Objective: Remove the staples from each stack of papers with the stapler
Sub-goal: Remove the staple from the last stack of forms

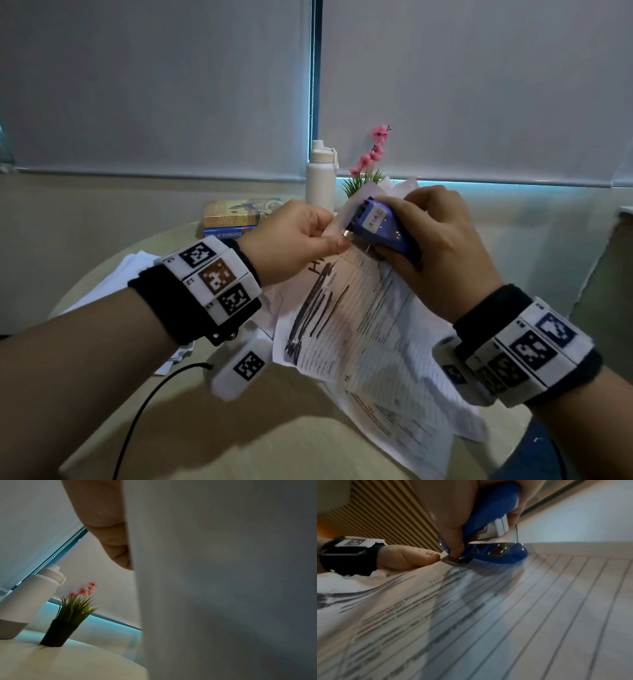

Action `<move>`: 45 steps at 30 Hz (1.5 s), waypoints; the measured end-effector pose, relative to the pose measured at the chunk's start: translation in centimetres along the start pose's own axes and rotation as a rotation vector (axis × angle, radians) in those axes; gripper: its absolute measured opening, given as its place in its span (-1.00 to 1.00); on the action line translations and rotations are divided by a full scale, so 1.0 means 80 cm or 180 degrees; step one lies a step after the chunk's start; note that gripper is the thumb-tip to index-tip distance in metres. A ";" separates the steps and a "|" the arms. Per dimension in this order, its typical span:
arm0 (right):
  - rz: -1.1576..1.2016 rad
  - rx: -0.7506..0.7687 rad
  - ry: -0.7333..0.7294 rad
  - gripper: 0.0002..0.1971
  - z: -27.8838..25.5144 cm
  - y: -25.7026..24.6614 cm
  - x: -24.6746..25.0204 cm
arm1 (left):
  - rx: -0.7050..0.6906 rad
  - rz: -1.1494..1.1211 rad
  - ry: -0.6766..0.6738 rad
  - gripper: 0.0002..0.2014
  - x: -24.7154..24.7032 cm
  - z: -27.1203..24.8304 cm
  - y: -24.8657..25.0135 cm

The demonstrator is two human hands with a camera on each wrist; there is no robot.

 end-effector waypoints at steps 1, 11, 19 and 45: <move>-0.0041 0.0088 -0.0041 -0.53 0.001 -0.002 0.000 | -0.0004 0.0018 -0.0069 -0.56 -0.002 0.000 -0.001; 0.0450 -0.0059 -0.0363 -0.51 0.004 0.001 -0.005 | -0.0014 0.0190 -0.0239 -0.80 -0.011 0.003 -0.002; 0.0853 -0.0405 -0.0621 -0.49 0.003 0.007 -0.014 | 0.0198 0.0204 -0.0418 -0.87 -0.016 0.002 0.000; 0.1257 -0.0761 -0.0481 -0.55 0.013 0.004 -0.014 | 0.0173 -0.0421 -0.0031 -0.85 -0.015 0.000 -0.021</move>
Point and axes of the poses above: each hand's wrist, its own z-axis towards the middle knuckle, its own x-axis out of the back of the hand, y = z × x, the point moved 5 cm from there along z, towards the middle knuckle, and after that the axes turned 4 degrees about -x, right-handed, at the moved point
